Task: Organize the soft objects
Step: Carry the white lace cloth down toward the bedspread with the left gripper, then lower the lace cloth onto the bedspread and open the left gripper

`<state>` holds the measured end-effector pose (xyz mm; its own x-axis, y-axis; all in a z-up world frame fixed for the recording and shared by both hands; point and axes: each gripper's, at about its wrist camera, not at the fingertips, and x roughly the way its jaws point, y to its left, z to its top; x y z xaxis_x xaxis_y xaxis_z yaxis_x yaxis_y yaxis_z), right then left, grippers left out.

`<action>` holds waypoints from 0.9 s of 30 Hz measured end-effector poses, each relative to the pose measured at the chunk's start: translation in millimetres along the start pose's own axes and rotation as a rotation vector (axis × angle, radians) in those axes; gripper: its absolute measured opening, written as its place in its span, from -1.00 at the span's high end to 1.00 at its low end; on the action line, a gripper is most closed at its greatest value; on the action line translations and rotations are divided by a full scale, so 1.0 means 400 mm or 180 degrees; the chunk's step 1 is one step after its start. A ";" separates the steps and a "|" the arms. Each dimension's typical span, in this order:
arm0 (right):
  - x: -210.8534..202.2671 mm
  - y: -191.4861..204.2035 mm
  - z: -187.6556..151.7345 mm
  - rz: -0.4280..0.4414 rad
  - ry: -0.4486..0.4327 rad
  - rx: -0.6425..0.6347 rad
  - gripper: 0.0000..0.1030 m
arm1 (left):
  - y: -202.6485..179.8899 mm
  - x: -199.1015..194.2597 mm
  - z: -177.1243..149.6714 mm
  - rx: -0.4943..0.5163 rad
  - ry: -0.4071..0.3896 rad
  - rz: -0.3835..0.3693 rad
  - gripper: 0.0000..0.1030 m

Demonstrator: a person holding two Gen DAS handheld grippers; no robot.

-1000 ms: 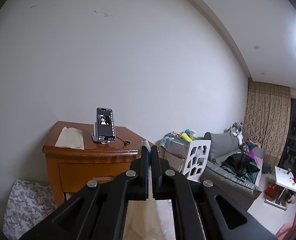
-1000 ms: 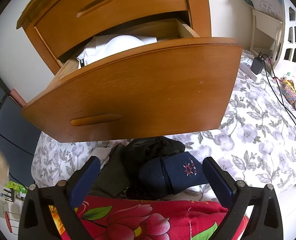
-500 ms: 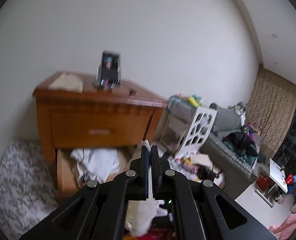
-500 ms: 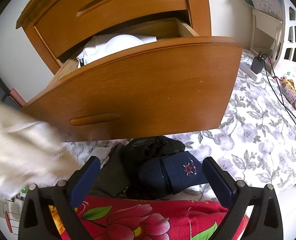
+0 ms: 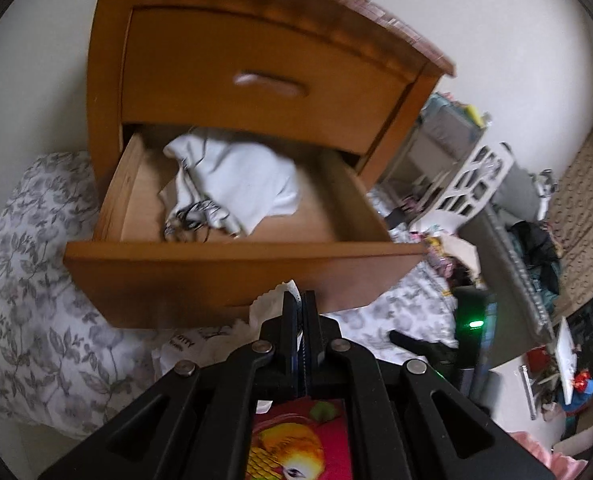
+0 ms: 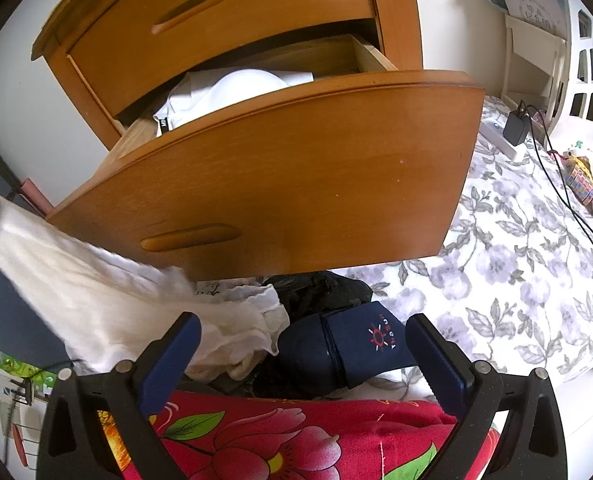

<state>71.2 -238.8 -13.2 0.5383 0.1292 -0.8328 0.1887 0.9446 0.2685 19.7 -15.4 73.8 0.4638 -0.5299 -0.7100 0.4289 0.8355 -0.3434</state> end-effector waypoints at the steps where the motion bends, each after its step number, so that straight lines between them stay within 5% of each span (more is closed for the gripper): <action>1: 0.000 0.000 0.000 -0.0001 -0.0001 -0.0001 -1.00 | 0.004 0.009 -0.004 0.0002 0.0007 0.0050 0.97; 16: 0.002 0.002 0.001 -0.0011 0.0008 -0.0004 -1.00 | 0.077 0.170 -0.097 -0.0050 0.0300 0.0671 0.97; 27: 0.005 0.006 0.000 -0.0044 0.0018 -0.0020 -1.00 | 0.091 0.196 -0.104 -0.0122 0.0396 0.0773 0.97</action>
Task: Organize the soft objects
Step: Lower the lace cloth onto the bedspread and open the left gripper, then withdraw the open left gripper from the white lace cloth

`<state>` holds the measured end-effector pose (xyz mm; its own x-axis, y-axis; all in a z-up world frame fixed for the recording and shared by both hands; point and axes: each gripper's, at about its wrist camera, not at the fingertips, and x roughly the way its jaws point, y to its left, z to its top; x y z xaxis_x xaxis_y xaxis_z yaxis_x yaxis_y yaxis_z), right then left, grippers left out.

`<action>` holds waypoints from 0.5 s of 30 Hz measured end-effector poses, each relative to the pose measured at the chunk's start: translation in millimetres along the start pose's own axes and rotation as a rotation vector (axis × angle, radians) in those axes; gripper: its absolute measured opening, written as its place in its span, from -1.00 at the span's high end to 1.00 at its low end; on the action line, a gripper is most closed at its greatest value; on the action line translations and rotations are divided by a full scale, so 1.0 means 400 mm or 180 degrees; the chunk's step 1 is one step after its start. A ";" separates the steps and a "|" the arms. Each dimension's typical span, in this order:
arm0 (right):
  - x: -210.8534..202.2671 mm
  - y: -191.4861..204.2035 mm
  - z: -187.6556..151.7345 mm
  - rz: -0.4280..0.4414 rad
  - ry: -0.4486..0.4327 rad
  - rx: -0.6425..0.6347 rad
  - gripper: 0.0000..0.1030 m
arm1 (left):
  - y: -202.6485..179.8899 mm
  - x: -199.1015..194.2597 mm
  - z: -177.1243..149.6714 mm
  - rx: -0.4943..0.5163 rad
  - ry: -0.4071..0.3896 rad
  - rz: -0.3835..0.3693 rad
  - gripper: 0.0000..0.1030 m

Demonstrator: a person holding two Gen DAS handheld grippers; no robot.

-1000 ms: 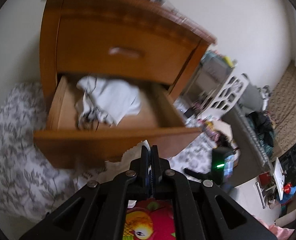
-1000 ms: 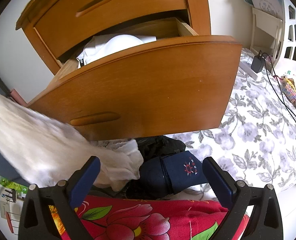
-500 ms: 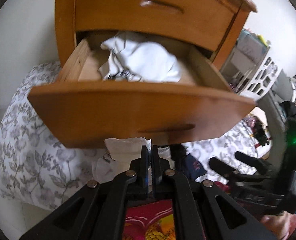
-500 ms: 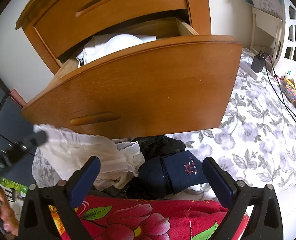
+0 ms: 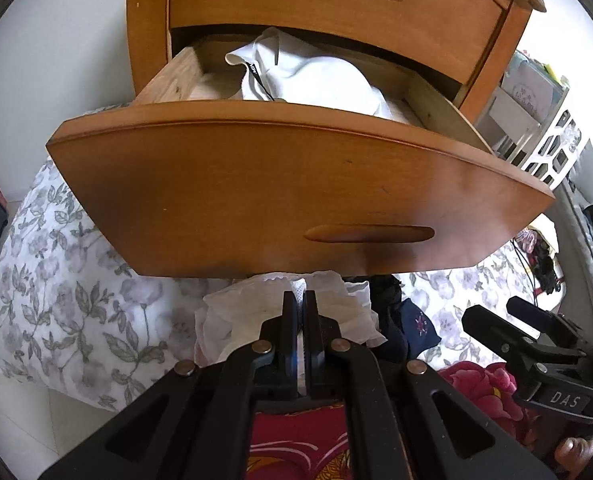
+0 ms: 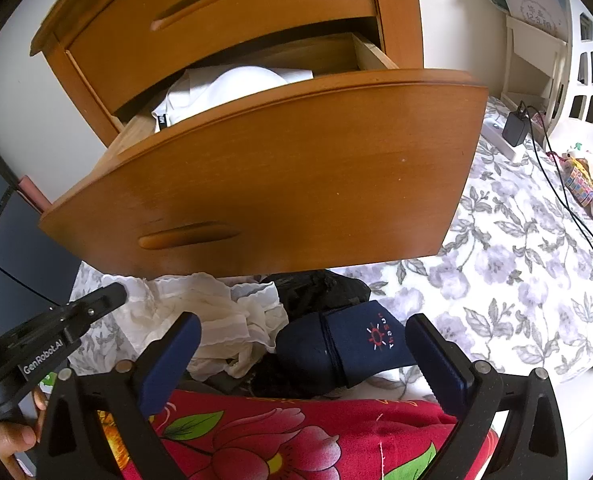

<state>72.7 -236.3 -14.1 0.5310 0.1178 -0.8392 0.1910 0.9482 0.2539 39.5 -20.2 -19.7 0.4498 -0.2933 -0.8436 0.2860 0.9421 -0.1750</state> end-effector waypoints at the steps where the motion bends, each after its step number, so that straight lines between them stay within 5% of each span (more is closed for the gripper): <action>1: 0.000 0.000 -0.001 -0.0003 0.0000 -0.0002 -1.00 | -0.003 0.000 0.000 0.0014 0.0001 0.0015 0.97; 8: 0.000 -0.002 0.000 -0.0004 0.0002 -0.0001 -1.00 | -0.011 -0.003 0.001 0.0059 0.0038 -0.0008 0.83; 10: 0.001 -0.002 0.000 -0.0004 0.0002 0.0000 -1.00 | -0.012 -0.005 0.000 0.0055 0.0041 -0.0008 0.21; 11: 0.001 -0.002 0.000 -0.0004 0.0003 0.0000 -1.00 | -0.012 -0.009 0.000 0.0046 0.0021 0.0011 0.07; 15: 0.001 -0.003 0.000 -0.0004 0.0004 -0.0001 -1.00 | -0.010 -0.024 0.003 0.0018 -0.0046 0.0033 -0.08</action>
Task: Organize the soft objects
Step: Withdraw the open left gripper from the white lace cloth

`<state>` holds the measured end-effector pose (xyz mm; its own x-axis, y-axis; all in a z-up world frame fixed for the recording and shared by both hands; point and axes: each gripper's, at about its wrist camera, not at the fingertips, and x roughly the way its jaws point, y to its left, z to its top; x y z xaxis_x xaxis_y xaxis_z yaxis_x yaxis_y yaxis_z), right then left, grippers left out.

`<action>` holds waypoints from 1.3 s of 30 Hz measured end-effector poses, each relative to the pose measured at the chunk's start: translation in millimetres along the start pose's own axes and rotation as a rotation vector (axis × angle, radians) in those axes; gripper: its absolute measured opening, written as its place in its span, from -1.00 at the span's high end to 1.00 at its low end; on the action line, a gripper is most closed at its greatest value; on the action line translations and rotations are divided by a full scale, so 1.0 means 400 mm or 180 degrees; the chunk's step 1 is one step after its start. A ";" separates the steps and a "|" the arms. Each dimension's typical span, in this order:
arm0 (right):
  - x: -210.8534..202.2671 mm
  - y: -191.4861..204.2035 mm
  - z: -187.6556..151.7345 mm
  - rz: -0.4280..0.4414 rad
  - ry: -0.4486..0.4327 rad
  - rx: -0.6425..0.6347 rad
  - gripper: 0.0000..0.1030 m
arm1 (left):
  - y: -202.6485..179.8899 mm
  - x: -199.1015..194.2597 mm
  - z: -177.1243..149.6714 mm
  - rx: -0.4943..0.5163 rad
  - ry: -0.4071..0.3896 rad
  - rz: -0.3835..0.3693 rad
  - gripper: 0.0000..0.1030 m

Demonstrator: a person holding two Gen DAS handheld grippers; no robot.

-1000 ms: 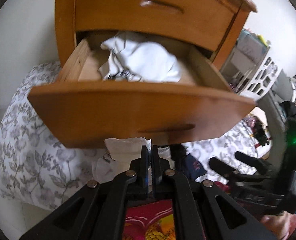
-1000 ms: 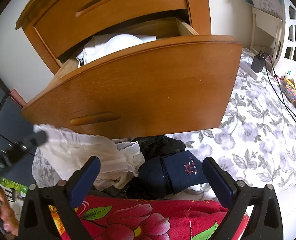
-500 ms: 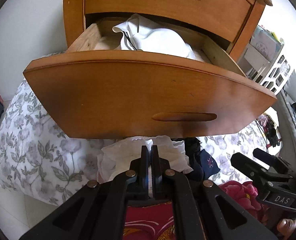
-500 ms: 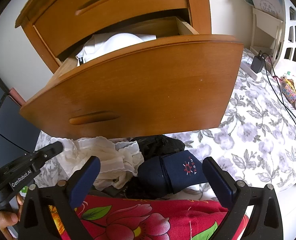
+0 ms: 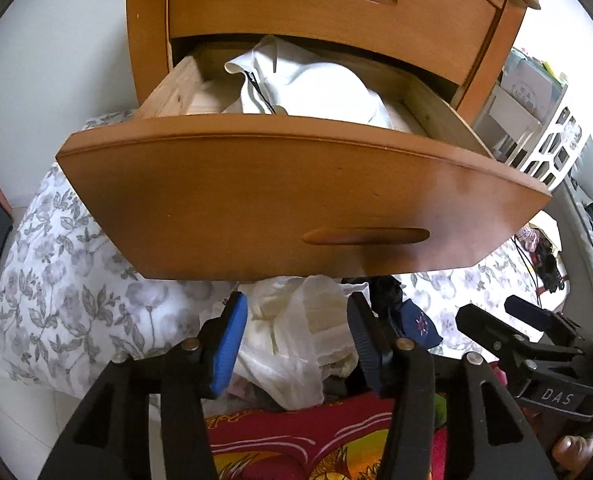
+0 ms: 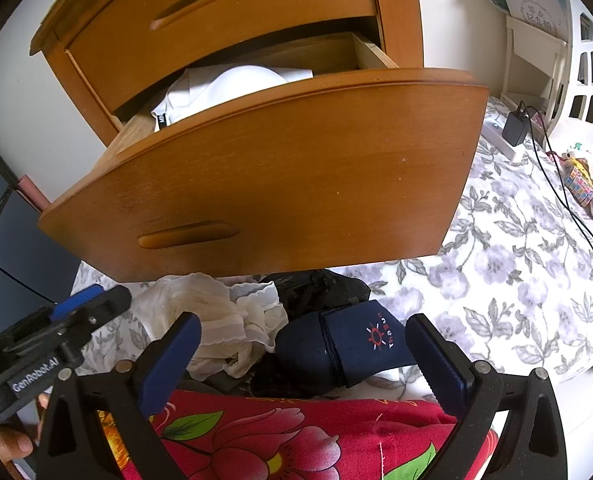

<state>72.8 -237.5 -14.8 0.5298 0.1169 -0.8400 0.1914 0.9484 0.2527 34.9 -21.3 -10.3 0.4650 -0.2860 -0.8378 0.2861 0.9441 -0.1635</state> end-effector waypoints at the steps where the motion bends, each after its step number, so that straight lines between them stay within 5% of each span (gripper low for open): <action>1: 0.000 0.000 0.000 0.0000 0.0001 -0.0001 -1.00 | 0.001 0.000 0.001 -0.0008 0.0003 0.0001 -0.15; 12: 0.000 0.000 -0.002 -0.0013 -0.0001 -0.0002 -1.00 | 0.027 -0.016 -0.004 -0.0191 -0.0061 0.0093 -0.50; 15: 0.000 0.000 -0.002 -0.0013 -0.0001 -0.0002 -1.00 | 0.037 -0.027 -0.006 -0.0227 -0.0168 0.0189 -0.83; 39: -0.008 0.005 0.003 0.0011 0.0009 -0.0056 -1.00 | 0.089 -0.112 -0.008 -0.0420 -0.0783 0.0060 -0.89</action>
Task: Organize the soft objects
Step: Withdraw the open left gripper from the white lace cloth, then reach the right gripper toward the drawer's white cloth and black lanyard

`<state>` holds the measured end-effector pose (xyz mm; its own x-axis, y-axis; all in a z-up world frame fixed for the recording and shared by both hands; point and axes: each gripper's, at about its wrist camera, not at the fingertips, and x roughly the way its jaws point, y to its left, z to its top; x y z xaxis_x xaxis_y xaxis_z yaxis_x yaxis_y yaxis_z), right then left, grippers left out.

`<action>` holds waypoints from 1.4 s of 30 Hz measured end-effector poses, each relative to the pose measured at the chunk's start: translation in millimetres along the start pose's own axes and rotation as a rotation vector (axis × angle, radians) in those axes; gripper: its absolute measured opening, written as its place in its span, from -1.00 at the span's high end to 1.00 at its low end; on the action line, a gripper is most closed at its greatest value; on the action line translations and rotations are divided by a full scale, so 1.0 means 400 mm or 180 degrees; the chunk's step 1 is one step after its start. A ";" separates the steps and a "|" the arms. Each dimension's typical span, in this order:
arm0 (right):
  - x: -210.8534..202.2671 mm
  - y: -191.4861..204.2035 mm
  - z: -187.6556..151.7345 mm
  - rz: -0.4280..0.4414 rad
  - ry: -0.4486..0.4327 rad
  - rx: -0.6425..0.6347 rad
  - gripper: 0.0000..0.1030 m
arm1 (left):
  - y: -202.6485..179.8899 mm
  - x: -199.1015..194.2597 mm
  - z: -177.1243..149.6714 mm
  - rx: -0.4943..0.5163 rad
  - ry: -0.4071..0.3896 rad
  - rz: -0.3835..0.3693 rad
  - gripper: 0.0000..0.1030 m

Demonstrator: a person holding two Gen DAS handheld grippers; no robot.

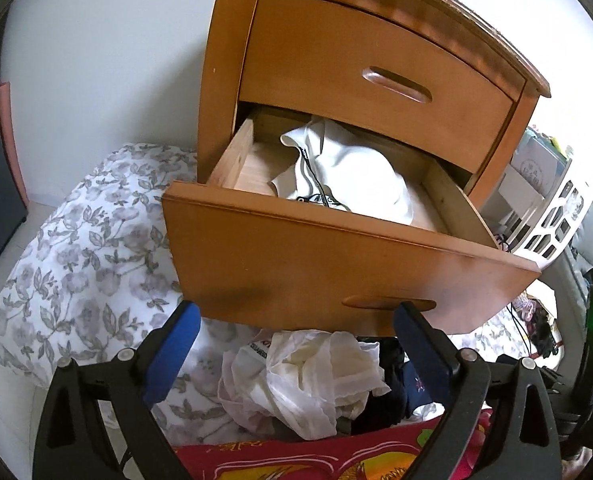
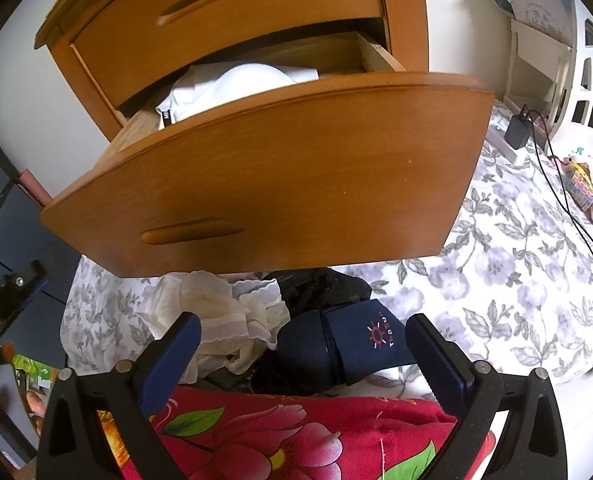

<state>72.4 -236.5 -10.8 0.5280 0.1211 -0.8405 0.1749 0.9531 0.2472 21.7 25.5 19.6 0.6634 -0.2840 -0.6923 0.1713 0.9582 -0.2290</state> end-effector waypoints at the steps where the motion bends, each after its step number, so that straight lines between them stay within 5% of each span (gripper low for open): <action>1: -0.003 0.002 0.000 0.0000 -0.0020 -0.0015 -1.00 | 0.001 0.000 0.000 0.0008 0.0002 0.0005 -0.89; 20: -0.069 0.055 0.022 -0.0031 -0.0285 -0.0357 -1.00 | 0.000 0.020 -0.016 0.0140 0.0109 0.0279 -0.89; 36: -0.148 0.083 0.080 -0.0430 -0.0678 -0.0549 -1.00 | 0.008 0.023 -0.021 0.0095 0.0080 0.0325 -0.89; 42: -0.181 0.118 0.127 -0.0230 -0.0717 -0.0773 -1.00 | 0.011 0.025 -0.023 0.0076 0.0075 0.0331 -0.89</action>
<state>84.8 -214.4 86.1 0.6966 0.0122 -0.7174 0.0298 0.9985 0.0460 22.4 26.7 5.7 0.6613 -0.1836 -0.7273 0.1201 0.9830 -0.1389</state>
